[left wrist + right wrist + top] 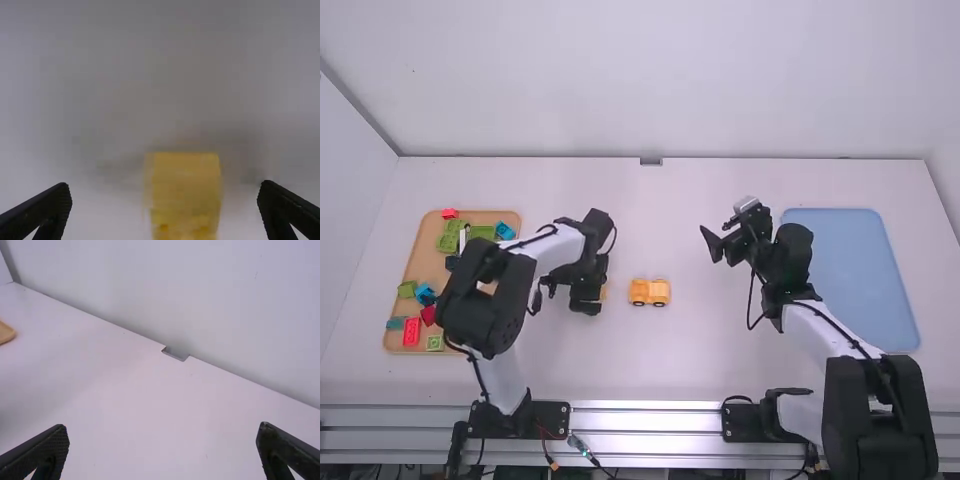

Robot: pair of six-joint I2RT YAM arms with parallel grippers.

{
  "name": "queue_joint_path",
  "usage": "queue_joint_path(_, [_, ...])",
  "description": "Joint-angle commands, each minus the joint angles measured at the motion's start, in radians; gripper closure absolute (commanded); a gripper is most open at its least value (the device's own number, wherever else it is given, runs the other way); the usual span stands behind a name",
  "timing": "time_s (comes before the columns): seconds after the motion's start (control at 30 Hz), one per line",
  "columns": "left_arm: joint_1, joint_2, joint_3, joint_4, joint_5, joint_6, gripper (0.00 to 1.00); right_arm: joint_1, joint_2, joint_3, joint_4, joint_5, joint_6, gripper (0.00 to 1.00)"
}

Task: Assemble lego blocks to make yellow taxi

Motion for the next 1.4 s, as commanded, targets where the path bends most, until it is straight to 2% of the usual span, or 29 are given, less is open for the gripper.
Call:
queue_joint_path(0.0, [0.02, 0.009, 0.095, -0.07, 0.0, 0.138, 0.01, 0.0, 0.004, -0.008, 0.004, -0.006, 0.005, 0.01])
queue_joint_path(0.07, [0.027, 0.009, 0.16, -0.141, -0.002, 0.224, 0.01, 0.0, 0.004, -0.008, 0.004, -0.006, 0.005, 0.01])
queue_joint_path(0.17, [0.04, 0.009, 0.288, -0.248, -0.025, 0.48, 0.01, 0.0, 0.004, -0.008, 0.004, -0.006, 0.005, 0.01])
queue_joint_path(0.23, [0.044, 0.009, 0.396, -0.29, -0.14, 0.998, 0.03, 0.0, 0.004, -0.008, 0.004, -0.006, 0.005, 0.01])
queue_joint_path(0.3, [0.044, 0.009, 0.444, -0.281, -0.157, 1.259, 0.13, 0.0, 0.004, -0.007, 0.005, -0.005, 0.005, 0.01])
queue_joint_path(0.33, [0.044, 0.009, 0.466, -0.288, -0.157, 1.396, 0.01, 0.0, 0.004, -0.008, 0.007, -0.006, 0.005, 0.01])
queue_joint_path(0.37, [0.036, 0.009, 0.497, -0.292, -0.162, 1.587, 0.01, 0.0, 0.004, -0.008, 0.007, -0.005, 0.005, 0.01])
queue_joint_path(0.43, [0.035, 0.009, 0.505, -0.284, -0.17, 1.674, 0.01, 0.0, 0.004, -0.008, 0.007, -0.003, 0.005, 0.01])
queue_joint_path(0.5, [0.041, 0.009, 0.511, -0.248, -0.202, 1.95, 0.01, 0.0, 0.004, -0.008, 0.007, -0.002, -0.004, 0.01])
queue_joint_path(0.57, [0.037, 0.009, 0.511, -0.248, -0.22, 2.047, 0.01, 0.0, 0.004, -0.007, 0.007, -0.002, -0.006, 0.01])
queue_joint_path(0.67, [0.045, 0.009, 0.505, -0.206, -0.341, 2.101, 0.01, 0.001, 0.004, -0.008, 0.008, -0.007, -0.006, 0.01])
queue_joint_path(0.7, [0.047, 0.009, 0.498, -0.192, -0.336, 2.203, 0.01, 0.001, 0.004, -0.008, 0.008, -0.01, 0.001, 0.01])
queue_joint_path(0.77, [0.055, 0.009, 0.484, -0.19, -0.246, 2.388, 0.01, 0.001, 0.004, -0.008, 0.011, -0.01, 0.006, 0.01])
queue_joint_path(0.83, [0.085, 0.009, 0.465, -0.193, -0.037, 2.614, 0.01, 0.001, 0.004, -0.008, 0.01, -0.01, 0.006, 0.01])
queue_joint_path(0.87, [0.116, 0.009, 0.449, -0.218, 0.128, 2.798, 0.01, 0.001, 0.004, -0.008, 0.01, -0.011, 0.006, 0.01])
queue_joint_path(0.93, [0.152, 0.009, 0.431, -0.264, 0.277, 2.986, 0.01, 0.001, 0.004, -0.008, 0.008, -0.022, 0.006, 0.01])
queue_joint_path(0.97, [0.193, 0.009, 0.401, -0.309, 0.42, 3.203, 0.01, 0.001, 0.004, -0.008, 0.006, -0.044, 0.006, 0.01])
queue_joint_path(1.0, [0.202, 0.009, 0.391, -0.315, 0.454, 3.25, 0.01, 0.001, 0.004, -0.008, 0.006, -0.051, 0.005, 0.01])
queue_joint_path(1.07, [0.274, 0.012, 0.295, -0.296, 0.679, 3.526, 0.01, 0.001, 0.004, -0.008, 0.008, -0.108, 0.005, 0.01])
queue_joint_path(1.1, [0.278, 0.012, 0.287, -0.293, 0.689, 3.54, 0.01, 0.001, 0.004, -0.008, 0.008, -0.112, 0.005, 0.01])
queue_joint_path(1.23, [0.357, 0.021, 0.058, -0.108, 0.895, 3.699, 0.01, 0.005, 0.004, -0.008, 0.007, -0.143, 0.005, 0.01])
queue_joint_path(1.37, [0.378, 0.031, -0.091, 0.057, 0.956, 3.688, 0.01, 0.022, 0.004, -0.008, 0.008, -0.143, 0.005, 0.01])
